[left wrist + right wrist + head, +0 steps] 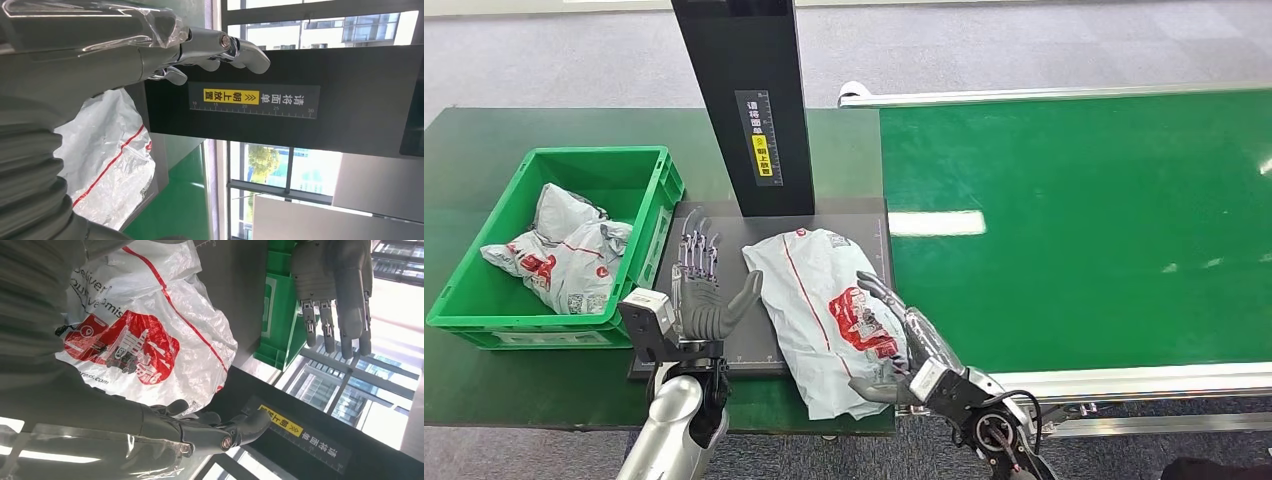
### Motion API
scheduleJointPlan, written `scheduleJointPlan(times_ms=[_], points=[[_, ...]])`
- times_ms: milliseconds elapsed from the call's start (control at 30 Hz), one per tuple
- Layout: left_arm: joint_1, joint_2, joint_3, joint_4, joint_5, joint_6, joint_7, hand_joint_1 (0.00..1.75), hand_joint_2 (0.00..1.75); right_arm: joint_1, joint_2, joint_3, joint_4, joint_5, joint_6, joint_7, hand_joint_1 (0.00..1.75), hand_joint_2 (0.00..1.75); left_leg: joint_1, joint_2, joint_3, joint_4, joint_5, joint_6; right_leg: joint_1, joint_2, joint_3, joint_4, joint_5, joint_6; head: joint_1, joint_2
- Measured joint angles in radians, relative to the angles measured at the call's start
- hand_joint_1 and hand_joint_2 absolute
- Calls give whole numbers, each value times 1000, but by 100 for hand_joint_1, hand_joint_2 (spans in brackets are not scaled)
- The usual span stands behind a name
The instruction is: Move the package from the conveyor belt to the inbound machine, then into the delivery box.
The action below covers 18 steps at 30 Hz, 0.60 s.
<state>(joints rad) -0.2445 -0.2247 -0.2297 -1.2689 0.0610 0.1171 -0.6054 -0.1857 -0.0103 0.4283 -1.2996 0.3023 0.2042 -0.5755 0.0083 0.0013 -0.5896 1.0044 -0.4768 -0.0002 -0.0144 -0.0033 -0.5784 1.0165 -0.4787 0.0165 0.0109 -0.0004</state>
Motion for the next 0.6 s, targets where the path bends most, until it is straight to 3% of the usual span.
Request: scheduleJointPlan(times_ms=[200,267,367,600], points=[[0,0,-4,6,-3,-32,5,0,175,5,-6,-27,17,-460,415,109,0,175,0,0,0,0,0,0,0,0,0,0,0,0,0,0],[0,0,-11,9,-18,-42,9,0,175,4,-8,-41,27,-576,491,151,0,175,0,0,0,0,0,0,0,0,0,0,0,0,0,0],[0,1,-24,9,-64,-37,11,0,175,1,-14,-61,38,-651,513,186,0,175,0,0,0,0,0,0,0,0,0,0,0,0,0,0],[7,13,-66,7,-134,-128,20,0,175,-33,-14,-133,45,-681,475,140,0,175,0,0,0,0,0,0,0,0,0,0,0,0,0,0]])
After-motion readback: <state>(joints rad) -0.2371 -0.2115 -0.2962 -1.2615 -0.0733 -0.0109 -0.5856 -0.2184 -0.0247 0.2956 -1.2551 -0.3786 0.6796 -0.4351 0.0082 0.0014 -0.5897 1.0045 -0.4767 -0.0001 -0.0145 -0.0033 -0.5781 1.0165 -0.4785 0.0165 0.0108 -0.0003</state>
